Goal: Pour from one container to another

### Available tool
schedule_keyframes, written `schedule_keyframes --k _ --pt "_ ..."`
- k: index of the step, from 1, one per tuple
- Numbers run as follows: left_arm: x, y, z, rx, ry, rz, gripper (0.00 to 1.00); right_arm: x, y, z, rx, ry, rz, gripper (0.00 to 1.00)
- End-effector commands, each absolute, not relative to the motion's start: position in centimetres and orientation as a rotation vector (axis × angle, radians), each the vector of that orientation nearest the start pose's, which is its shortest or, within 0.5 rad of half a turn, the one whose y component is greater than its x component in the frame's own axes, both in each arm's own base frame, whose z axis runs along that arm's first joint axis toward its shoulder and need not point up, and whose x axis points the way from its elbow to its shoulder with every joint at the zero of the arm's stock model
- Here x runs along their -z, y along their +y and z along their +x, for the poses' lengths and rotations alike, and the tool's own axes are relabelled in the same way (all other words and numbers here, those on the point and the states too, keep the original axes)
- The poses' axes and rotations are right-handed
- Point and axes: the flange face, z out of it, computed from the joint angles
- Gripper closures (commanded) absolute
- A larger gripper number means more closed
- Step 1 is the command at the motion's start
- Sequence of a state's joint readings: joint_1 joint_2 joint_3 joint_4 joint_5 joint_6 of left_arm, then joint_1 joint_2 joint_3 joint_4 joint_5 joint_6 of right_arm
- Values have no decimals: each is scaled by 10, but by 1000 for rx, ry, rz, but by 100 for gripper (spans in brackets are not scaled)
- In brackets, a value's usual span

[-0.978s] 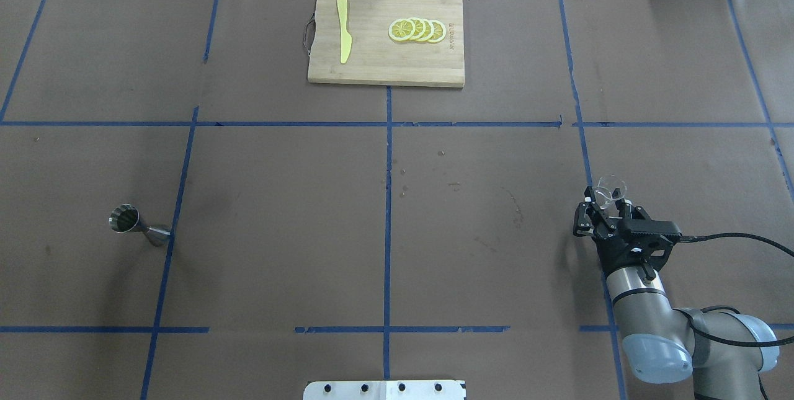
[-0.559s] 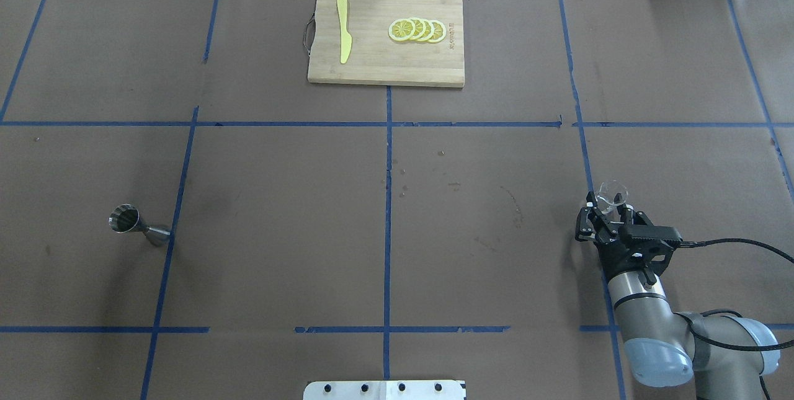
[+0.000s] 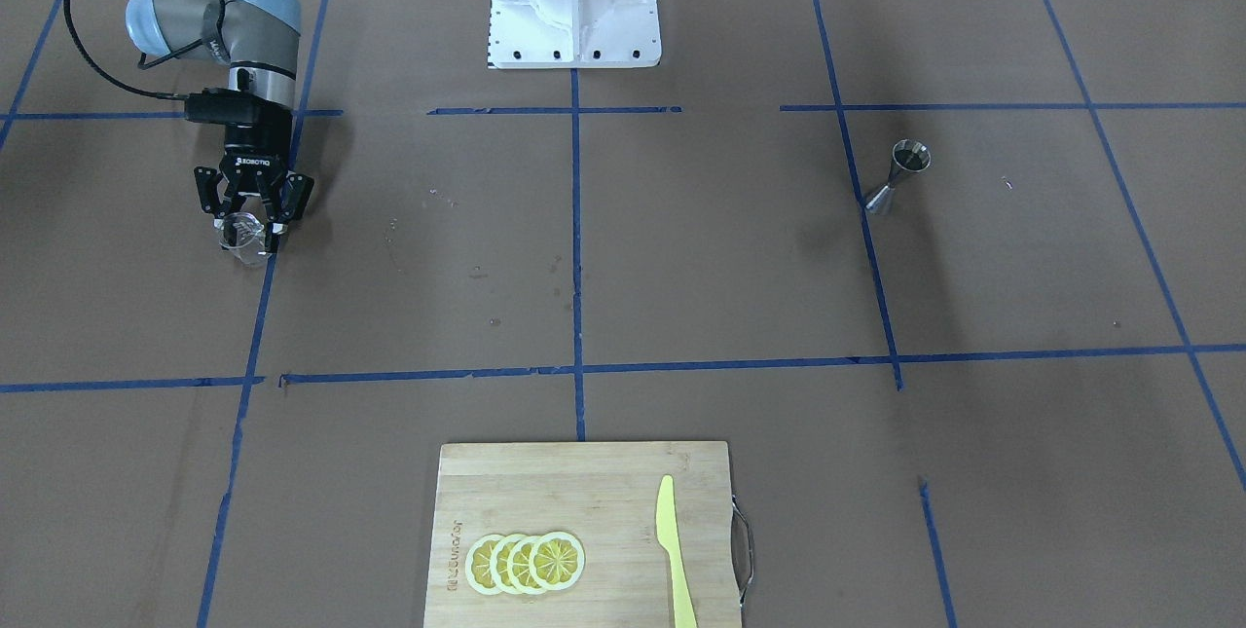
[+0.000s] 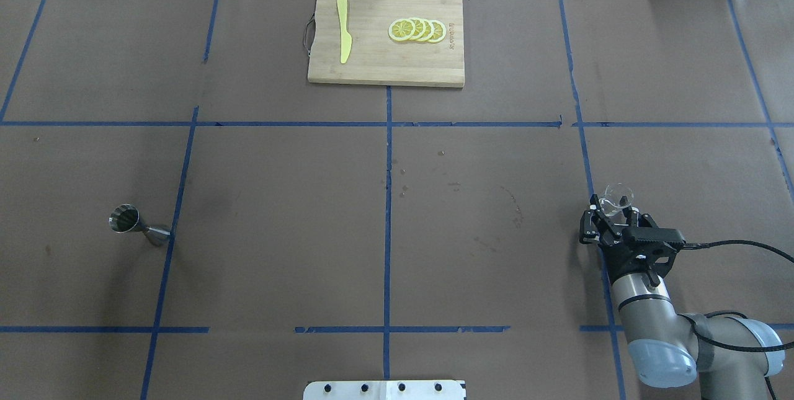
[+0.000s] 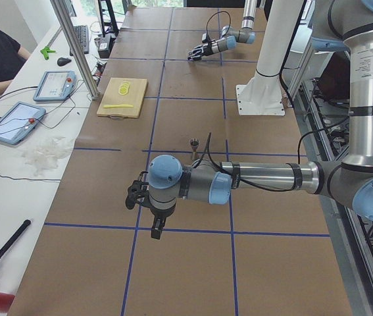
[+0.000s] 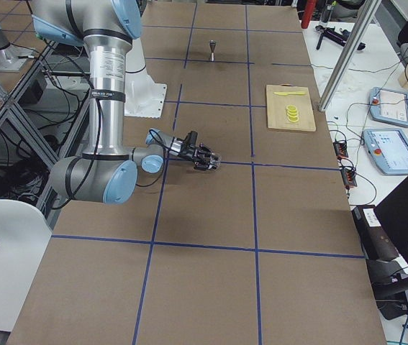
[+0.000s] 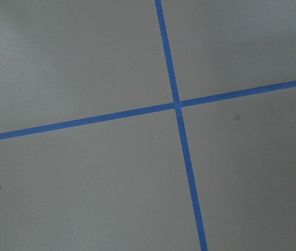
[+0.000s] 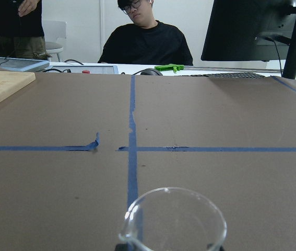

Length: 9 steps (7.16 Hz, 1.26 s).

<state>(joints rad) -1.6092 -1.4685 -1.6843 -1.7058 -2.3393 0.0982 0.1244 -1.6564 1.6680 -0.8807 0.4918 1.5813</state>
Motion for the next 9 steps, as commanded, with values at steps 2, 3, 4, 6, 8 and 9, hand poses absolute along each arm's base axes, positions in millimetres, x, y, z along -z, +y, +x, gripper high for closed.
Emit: schedule_keyframes --k 2,3,4,6,8,9 --pt "-636 -456 -82 -114 756 193 0 -551 -277 -431 -526 -596 1065 0" --pt "-636 -456 -82 -114 756 193 0 -548 -277 -431 -530 -601 1064 0" --pt "-636 -456 -82 -114 756 193 0 -544 -277 -433 -534 -608 1064 0" --pt "-636 -456 -82 -114 756 193 0 -545 -277 -433 -533 -607 1064 1" --pt "-636 -456 -82 -114 756 193 0 -545 -276 -436 -530 -609 1063 1" --pt "-636 -456 -82 -114 756 193 0 -545 -275 -438 -529 -609 1064 0"
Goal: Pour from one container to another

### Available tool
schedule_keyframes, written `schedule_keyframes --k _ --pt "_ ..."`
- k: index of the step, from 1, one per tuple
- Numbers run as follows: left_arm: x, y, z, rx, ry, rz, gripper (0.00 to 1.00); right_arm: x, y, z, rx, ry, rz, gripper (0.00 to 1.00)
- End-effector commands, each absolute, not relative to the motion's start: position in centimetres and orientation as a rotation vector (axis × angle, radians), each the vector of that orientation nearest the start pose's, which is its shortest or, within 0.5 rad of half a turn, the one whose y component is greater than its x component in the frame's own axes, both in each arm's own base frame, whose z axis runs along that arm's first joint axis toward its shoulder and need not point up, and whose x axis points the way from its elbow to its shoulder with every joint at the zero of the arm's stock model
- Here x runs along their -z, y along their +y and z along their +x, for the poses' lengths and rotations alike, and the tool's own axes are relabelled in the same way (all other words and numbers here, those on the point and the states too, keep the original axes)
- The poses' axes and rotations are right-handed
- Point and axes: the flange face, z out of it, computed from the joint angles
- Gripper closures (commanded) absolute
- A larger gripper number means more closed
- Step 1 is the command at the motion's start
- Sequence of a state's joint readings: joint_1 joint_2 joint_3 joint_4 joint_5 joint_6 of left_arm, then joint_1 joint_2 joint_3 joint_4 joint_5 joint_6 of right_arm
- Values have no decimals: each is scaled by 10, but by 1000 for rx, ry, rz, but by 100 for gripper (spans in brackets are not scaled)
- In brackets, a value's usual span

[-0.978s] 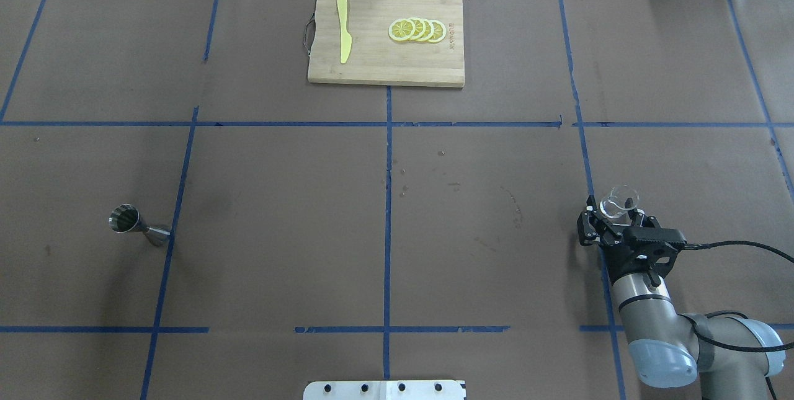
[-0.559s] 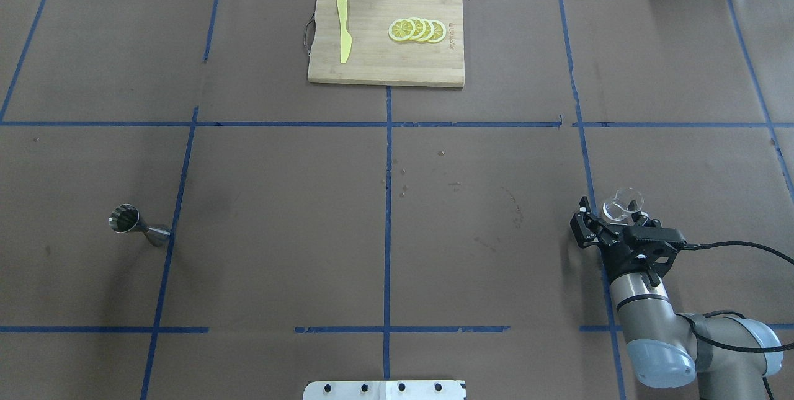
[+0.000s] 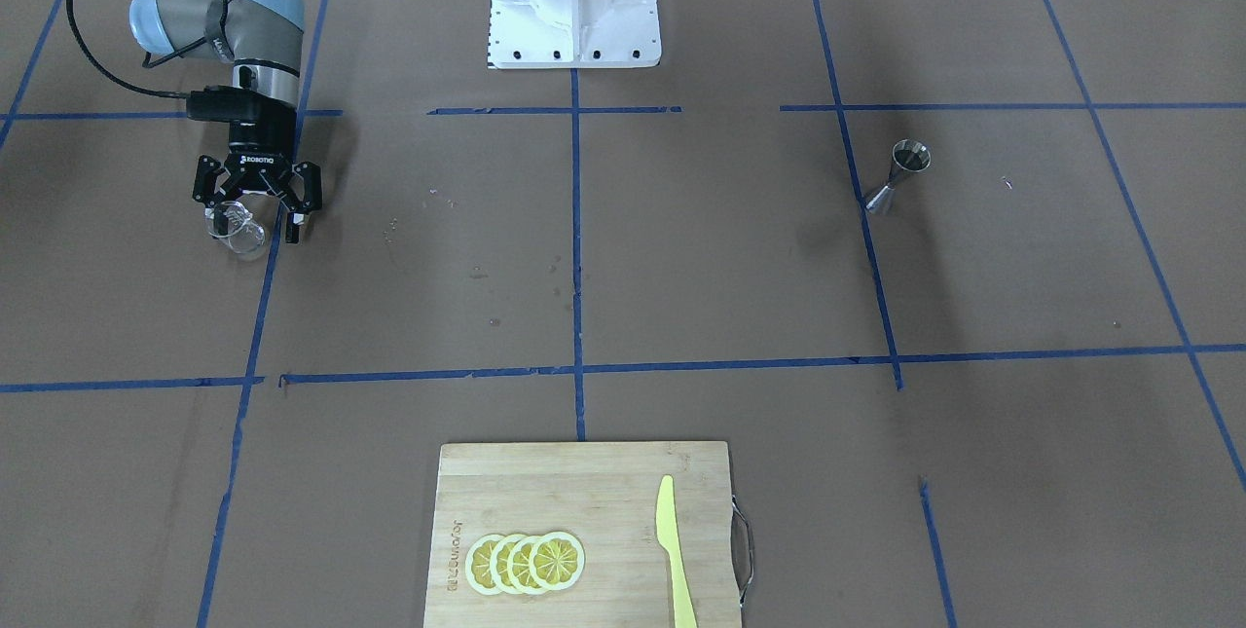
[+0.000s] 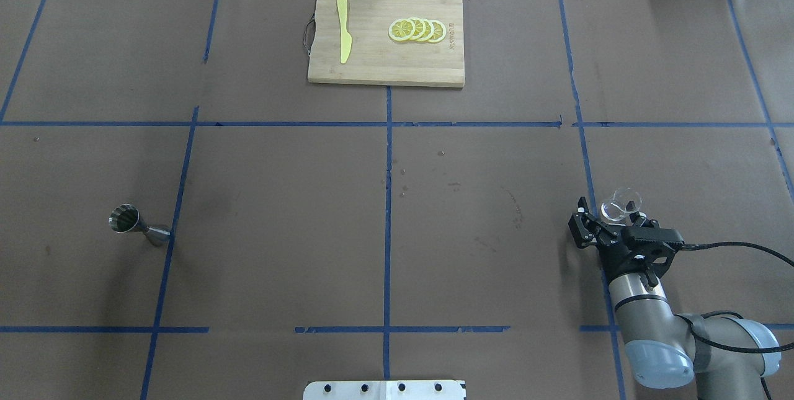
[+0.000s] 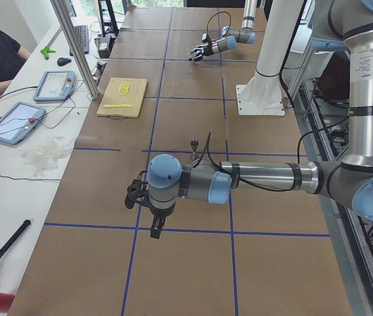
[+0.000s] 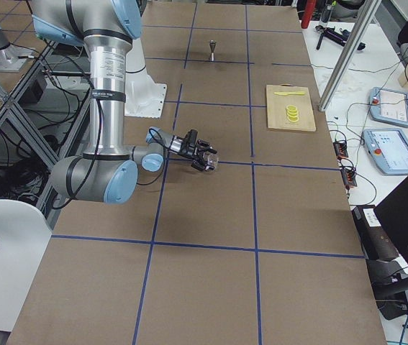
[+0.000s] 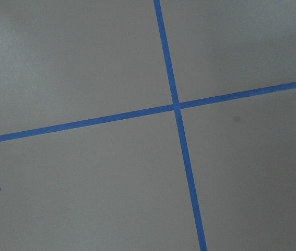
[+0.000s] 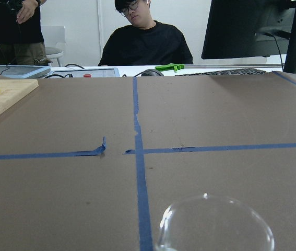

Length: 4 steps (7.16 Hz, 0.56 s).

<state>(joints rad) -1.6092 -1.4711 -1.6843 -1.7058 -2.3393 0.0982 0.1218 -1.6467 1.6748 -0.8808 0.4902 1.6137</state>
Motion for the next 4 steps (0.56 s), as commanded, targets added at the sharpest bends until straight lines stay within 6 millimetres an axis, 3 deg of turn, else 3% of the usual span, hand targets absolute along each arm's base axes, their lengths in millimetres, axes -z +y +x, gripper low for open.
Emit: schedule_keyframes --k 1,4 --pt "-636 -456 -82 -114 756 193 0 -550 -273 -439 -508 -592 1066 0" --pt "-636 -456 -82 -114 756 193 0 -552 -266 -444 -489 -592 1071 0"
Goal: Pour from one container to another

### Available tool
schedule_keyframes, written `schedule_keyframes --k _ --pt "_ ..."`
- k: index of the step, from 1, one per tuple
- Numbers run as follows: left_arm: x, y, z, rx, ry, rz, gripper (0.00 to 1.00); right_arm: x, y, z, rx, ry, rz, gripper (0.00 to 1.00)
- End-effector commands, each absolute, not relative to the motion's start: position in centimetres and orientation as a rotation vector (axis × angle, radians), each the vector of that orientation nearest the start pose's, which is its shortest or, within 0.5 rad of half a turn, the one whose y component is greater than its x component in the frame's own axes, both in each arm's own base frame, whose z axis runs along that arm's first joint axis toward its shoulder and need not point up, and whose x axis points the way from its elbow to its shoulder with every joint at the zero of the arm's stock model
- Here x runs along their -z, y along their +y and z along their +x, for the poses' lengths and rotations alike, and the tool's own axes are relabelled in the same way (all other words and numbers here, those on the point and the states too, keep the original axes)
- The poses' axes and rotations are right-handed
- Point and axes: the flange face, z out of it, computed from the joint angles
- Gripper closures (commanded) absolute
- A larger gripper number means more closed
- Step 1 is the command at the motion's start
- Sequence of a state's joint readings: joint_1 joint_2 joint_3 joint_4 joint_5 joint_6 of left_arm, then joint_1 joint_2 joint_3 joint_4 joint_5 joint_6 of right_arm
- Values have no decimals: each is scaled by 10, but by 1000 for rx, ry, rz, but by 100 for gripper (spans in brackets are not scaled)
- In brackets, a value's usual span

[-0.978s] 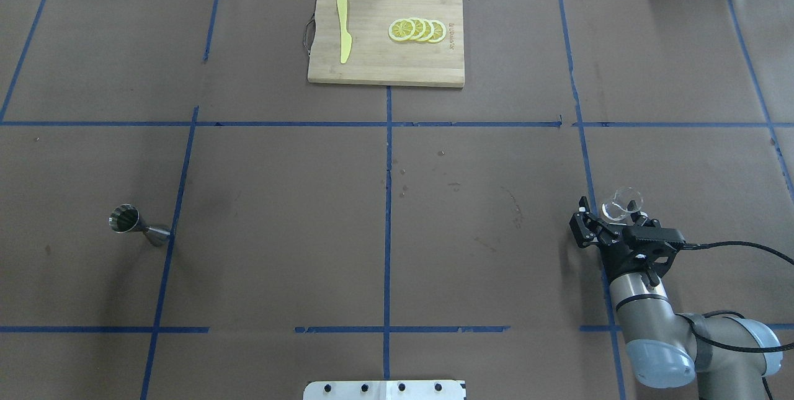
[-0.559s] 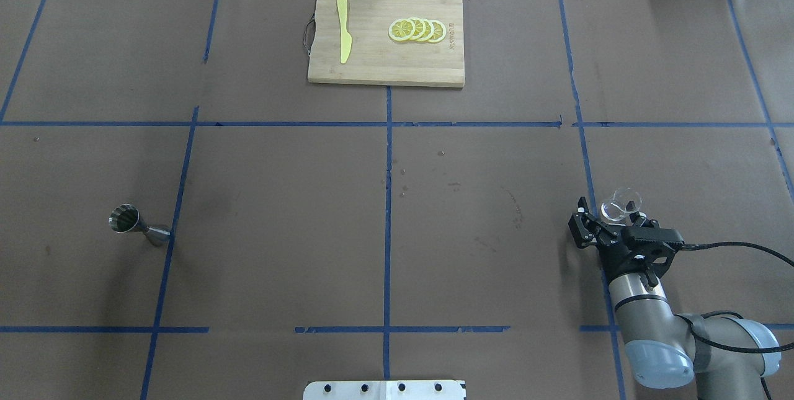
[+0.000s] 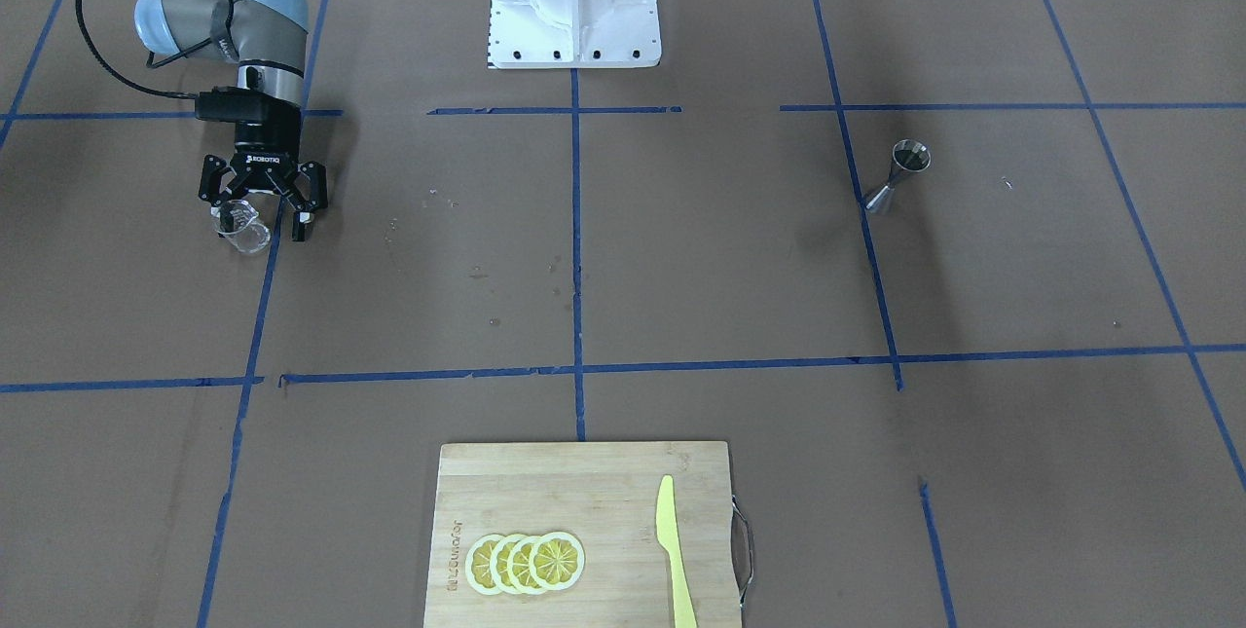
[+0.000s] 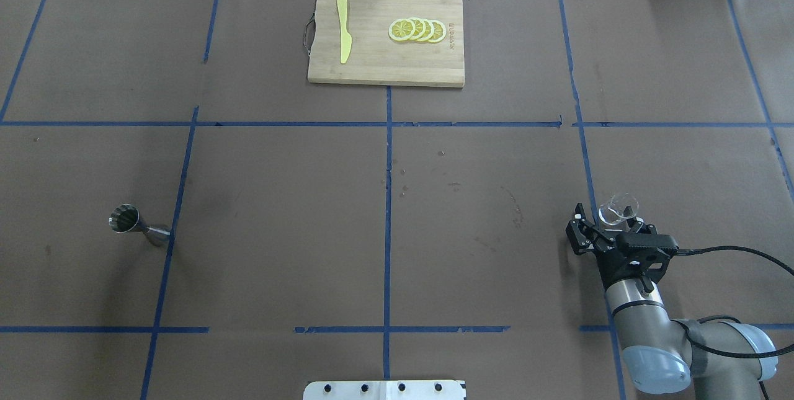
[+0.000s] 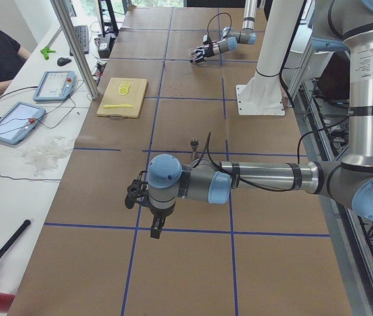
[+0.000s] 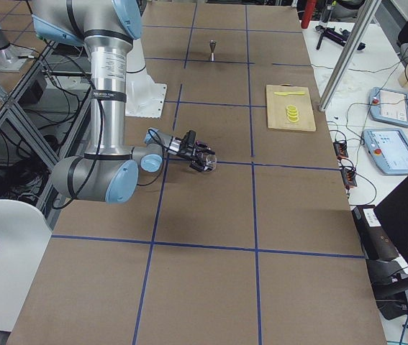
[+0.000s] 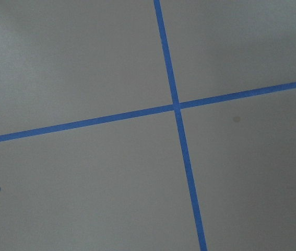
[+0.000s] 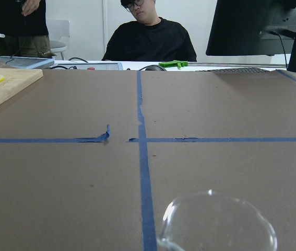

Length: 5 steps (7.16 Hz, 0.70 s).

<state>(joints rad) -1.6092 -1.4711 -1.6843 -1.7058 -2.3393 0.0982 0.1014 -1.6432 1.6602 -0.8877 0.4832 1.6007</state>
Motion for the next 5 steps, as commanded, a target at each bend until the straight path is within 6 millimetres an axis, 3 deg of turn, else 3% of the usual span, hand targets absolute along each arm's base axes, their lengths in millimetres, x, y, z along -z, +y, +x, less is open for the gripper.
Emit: schedule_keyframes --k 1,5 --pt "-636 -456 -82 -114 756 193 0 -552 -266 -443 -491 -591 1072 0" --pt "-634 -456 -82 -115 756 196 0 -565 -268 -430 -443 -540 1088 0"
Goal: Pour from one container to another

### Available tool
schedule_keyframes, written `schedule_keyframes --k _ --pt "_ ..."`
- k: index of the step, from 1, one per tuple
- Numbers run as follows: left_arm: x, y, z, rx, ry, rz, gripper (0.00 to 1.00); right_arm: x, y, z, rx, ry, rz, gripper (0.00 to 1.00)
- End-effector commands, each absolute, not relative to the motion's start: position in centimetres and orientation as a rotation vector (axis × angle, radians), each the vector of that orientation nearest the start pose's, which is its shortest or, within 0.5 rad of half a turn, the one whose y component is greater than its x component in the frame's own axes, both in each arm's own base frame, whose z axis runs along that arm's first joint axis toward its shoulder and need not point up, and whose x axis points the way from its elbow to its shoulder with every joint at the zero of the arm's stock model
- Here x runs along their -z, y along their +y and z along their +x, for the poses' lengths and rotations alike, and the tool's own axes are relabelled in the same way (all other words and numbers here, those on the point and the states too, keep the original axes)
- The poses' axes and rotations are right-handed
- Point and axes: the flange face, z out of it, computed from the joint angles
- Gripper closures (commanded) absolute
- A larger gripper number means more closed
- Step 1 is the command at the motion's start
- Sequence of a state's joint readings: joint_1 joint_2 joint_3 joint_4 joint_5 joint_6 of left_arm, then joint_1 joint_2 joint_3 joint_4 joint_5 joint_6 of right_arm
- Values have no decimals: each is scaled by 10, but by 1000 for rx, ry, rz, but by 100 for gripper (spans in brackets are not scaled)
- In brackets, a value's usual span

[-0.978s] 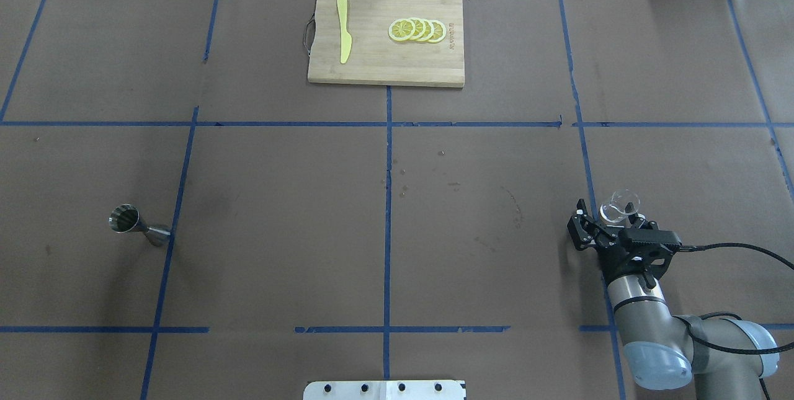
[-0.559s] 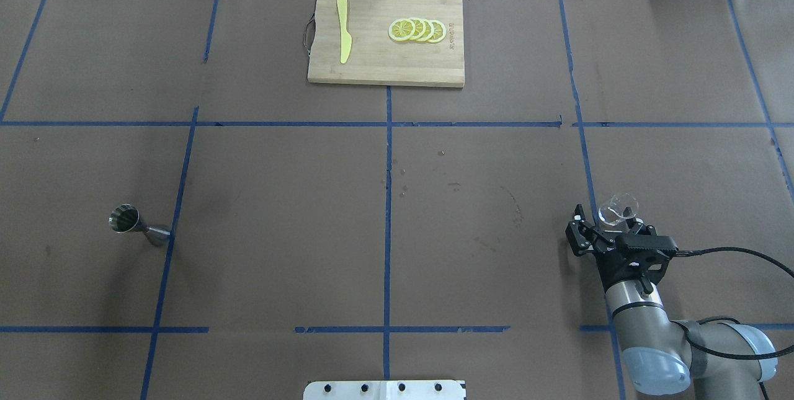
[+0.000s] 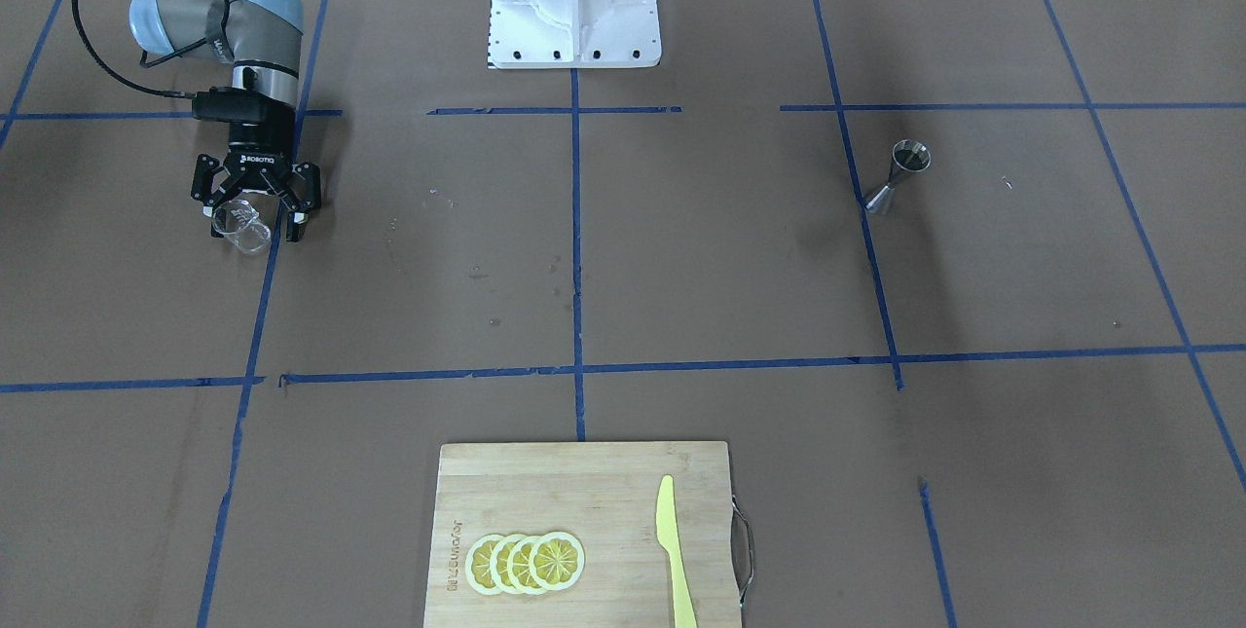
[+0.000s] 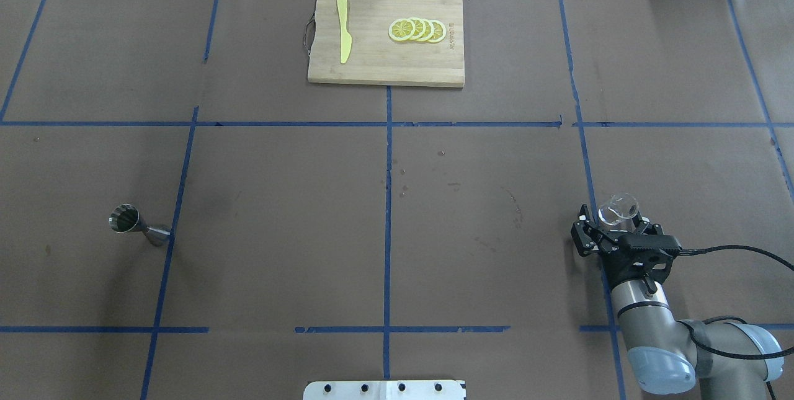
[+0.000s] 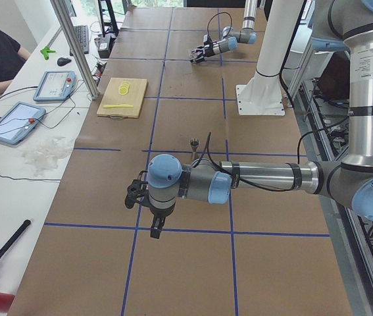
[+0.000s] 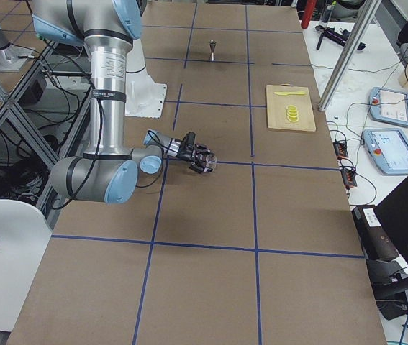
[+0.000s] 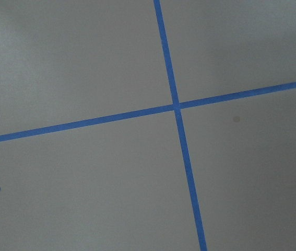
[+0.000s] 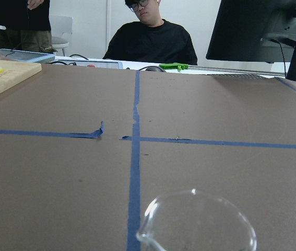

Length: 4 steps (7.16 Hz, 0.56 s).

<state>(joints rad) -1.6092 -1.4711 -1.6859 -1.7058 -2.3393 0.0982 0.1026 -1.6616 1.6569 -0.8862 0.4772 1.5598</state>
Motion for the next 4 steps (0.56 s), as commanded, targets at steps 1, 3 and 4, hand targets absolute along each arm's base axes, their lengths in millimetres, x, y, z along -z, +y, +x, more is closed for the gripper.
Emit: schedule_keyframes --k 1,3,4 --pt "-634 -456 -82 -115 756 196 0 -562 -268 -426 -446 -545 1087 0" --pt "-633 -456 -82 -116 756 198 0 -536 -267 -408 -479 -584 1101 0" --pt "-633 -456 -82 -116 755 199 0 -522 -266 -398 -493 -602 1108 0"
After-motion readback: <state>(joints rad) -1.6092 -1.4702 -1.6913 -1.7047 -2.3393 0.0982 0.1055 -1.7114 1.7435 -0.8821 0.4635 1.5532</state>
